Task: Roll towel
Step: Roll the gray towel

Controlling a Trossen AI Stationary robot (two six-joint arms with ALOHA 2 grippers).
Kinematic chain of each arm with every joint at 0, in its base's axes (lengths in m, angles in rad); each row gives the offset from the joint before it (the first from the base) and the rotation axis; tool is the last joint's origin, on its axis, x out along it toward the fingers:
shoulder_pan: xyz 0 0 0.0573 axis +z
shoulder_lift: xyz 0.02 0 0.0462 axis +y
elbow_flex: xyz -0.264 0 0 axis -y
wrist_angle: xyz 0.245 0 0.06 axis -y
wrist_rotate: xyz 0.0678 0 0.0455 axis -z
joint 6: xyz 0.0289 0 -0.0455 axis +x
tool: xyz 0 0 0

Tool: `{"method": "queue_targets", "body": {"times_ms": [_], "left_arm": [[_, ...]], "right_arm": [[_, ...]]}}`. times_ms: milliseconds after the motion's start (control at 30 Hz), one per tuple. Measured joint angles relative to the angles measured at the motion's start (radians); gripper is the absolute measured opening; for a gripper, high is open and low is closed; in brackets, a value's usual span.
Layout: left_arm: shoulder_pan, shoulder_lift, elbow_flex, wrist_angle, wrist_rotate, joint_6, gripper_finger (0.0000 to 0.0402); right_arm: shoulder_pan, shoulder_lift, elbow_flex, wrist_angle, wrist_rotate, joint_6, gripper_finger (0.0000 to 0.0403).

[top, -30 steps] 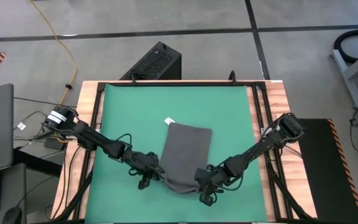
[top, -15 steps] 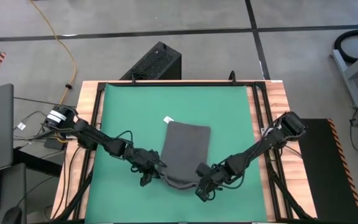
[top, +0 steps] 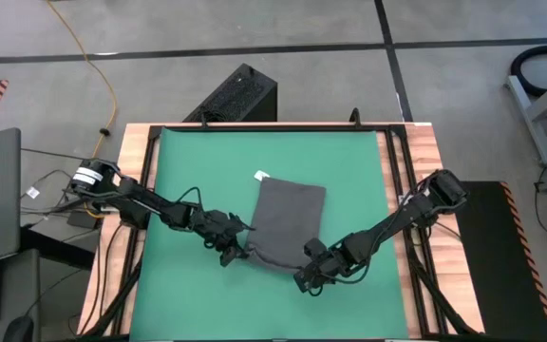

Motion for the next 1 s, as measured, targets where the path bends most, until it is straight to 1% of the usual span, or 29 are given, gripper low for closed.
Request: {"method": "queue_targets", "body": {"times_ms": [133, 333, 433, 567, 700, 767, 833, 900, 1000], "left_arm": [[0.013, 0.000, -0.023, -0.002, 0.002, 0.000, 0.0000], [0.039, 0.000, -0.025, -0.029, 0.008, 0.000, 0.0000], [0.049, 0.003, -0.024, -0.050, 0.013, -0.012, 0.0000], [0.058, 0.010, -0.024, -0.057, 0.013, -0.022, 0.0000], [0.074, 0.010, -0.025, -0.076, 0.018, -0.042, 0.0000], [0.080, 0.009, -0.026, -0.093, 0.021, -0.048, 0.0000], [0.086, 0.008, -0.026, -0.103, 0.027, -0.055, 0.0000], [0.087, 0.008, -0.025, -0.108, 0.031, -0.059, 0.0000], [0.087, 0.009, -0.025, -0.108, 0.032, -0.059, 0.0000]], "right_arm": [[-0.017, 0.000, 0.000, 0.005, -0.026, 0.085, 0.0009], [-0.041, 0.000, 0.000, -0.022, -0.092, 0.129, 0.0010], [-0.046, 0.000, 0.001, -0.039, -0.105, 0.162, 0.0010], [-0.046, 0.000, 0.001, -0.053, -0.062, 0.166, 0.0020], [-0.047, 0.000, 0.000, -0.062, -0.059, 0.181, 0.0047], [-0.044, -0.001, -0.002, -0.088, -0.078, 0.182, 0.0061], [-0.037, -0.012, -0.005, -0.108, -0.074, 0.185, 0.0073], [-0.029, -0.038, -0.003, -0.135, -0.040, 0.193, 0.0082], [-0.015, -0.082, -0.003, -0.178, 0.062, 0.176, 0.0091]]}}
